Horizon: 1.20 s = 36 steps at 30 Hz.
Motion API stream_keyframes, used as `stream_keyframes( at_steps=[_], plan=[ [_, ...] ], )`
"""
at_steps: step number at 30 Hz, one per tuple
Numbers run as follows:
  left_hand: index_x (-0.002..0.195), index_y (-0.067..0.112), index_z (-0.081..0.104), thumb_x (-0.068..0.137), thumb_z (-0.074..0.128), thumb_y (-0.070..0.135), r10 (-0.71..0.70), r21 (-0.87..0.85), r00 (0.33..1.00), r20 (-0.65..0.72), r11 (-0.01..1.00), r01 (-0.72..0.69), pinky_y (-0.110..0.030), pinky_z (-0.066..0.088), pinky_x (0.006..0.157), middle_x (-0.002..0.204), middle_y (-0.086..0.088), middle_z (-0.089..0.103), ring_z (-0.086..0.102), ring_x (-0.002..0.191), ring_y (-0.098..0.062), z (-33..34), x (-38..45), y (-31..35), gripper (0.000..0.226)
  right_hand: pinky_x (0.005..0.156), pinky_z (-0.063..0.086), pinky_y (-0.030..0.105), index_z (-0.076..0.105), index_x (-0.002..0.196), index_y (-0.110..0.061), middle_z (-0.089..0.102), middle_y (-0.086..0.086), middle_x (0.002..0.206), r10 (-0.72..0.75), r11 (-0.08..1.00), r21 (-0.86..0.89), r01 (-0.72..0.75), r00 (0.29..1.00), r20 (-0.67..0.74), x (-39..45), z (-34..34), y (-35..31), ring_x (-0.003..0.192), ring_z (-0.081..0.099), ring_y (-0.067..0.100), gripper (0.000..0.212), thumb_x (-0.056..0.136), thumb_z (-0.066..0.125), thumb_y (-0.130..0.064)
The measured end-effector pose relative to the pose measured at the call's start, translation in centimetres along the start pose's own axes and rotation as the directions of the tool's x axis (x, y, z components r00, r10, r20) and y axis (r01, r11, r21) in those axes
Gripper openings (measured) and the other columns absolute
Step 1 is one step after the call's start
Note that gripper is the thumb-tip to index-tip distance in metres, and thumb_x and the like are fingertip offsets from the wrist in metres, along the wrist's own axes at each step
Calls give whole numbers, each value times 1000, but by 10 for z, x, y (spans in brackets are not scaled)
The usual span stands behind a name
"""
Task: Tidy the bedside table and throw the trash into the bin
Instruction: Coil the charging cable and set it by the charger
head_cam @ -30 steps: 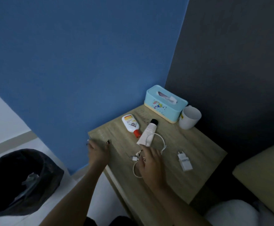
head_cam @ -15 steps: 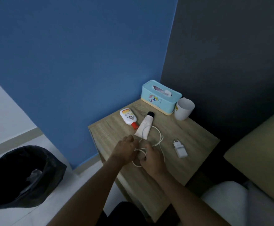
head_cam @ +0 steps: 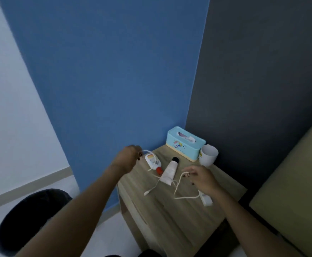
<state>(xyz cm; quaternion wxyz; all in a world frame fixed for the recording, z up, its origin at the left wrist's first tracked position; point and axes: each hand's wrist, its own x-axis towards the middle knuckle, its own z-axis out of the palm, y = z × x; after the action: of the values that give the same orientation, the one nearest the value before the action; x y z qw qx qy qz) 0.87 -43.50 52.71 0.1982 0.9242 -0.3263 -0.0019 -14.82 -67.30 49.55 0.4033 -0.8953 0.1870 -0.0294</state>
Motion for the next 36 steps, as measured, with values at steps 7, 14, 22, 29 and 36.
stream_keyframes(
  at_steps=[7,14,22,29,36],
  plan=[
    [92,0,67,88,53,-3,13,-391,992,-127,918,-62,-25,56,74,91,-18,73,68,75,-19,-94,-9,69,15,92,50,35,67,108,-8,69,5,107,14,990,-143,3,993,118,-34,-10,-36,101,63,19,20,92,55,-11],
    [79,9,59,95,44,-2,-3,-700,992,-125,709,-86,-30,56,74,82,-16,68,67,69,-18,-131,-18,134,24,92,36,18,47,130,-34,47,-20,126,-172,902,401,160,985,-5,-45,-13,-115,122,43,1,53,84,62,-12],
    [88,9,54,101,28,6,-96,-992,995,-33,123,-21,-24,60,66,86,-10,69,74,68,-15,-187,-29,178,29,82,55,31,60,91,-12,67,7,80,-287,669,611,423,906,-312,-58,-44,-177,81,70,24,16,100,46,-15],
    [92,11,59,102,34,8,-19,-975,998,-52,-215,-55,-23,55,81,81,-2,75,71,74,-9,-213,-30,192,28,62,52,35,64,106,-18,49,-5,61,-328,806,409,427,899,-291,-74,-27,-172,51,48,6,24,102,41,-22],
    [113,3,67,94,50,1,63,-706,924,-376,627,-330,-14,46,93,121,-9,66,58,120,-15,-190,-31,168,25,50,40,18,69,101,-16,56,-8,65,-467,876,59,479,873,-140,-104,-41,-196,51,50,5,24,98,45,-20]
  ],
)
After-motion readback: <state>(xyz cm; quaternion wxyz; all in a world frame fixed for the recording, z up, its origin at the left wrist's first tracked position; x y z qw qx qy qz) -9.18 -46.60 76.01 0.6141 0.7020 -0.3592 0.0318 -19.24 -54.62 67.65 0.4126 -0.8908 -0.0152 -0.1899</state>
